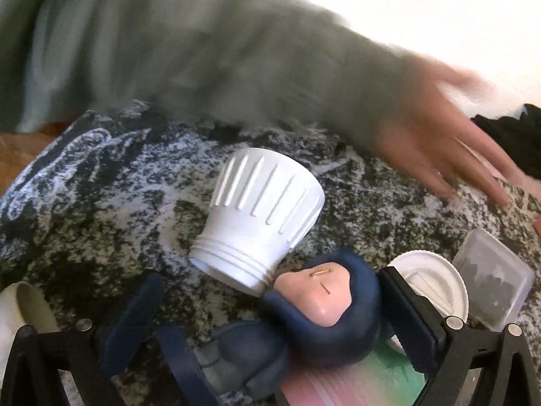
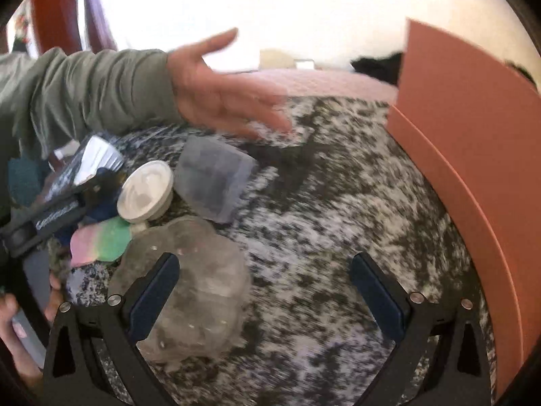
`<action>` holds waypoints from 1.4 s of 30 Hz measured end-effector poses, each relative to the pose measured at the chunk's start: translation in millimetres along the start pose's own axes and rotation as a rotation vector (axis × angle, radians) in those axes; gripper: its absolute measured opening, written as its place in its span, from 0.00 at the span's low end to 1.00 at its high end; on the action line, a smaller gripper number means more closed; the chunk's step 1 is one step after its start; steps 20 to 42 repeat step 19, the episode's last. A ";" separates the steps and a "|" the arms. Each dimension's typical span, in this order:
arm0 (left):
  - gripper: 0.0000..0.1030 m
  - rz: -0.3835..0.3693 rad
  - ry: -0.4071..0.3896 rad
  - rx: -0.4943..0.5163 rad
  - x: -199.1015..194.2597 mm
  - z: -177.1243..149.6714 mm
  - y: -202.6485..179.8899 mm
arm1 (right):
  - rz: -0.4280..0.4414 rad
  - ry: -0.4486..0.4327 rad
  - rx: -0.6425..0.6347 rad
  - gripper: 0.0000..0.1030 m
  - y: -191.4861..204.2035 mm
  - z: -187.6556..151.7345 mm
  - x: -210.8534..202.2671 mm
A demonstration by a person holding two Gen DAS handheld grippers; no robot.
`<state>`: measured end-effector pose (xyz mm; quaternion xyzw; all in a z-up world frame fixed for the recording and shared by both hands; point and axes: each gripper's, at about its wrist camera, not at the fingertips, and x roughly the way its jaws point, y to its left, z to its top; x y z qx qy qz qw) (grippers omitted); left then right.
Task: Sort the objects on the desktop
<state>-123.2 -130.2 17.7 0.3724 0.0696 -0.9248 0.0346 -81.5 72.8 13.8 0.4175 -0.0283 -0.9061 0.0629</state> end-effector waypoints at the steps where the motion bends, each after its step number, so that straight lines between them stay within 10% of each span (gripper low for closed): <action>1: 1.00 -0.007 0.007 -0.001 3.0 1.6 -0.2 | -0.002 -0.008 -0.021 1.00 5.7 -1.3 0.0; 13: 1.00 0.011 0.075 -0.032 20.4 2.9 -2.1 | 0.080 0.015 -0.087 1.00 34.3 -18.7 7.5; 19: 1.00 0.017 0.077 -0.027 19.0 0.2 -1.6 | -0.393 -0.113 -0.130 1.00 26.4 -27.5 -19.7; 42: 1.00 0.017 0.077 -0.027 19.0 0.2 -1.6 | -0.393 -0.113 -0.130 1.00 26.4 -27.5 -19.7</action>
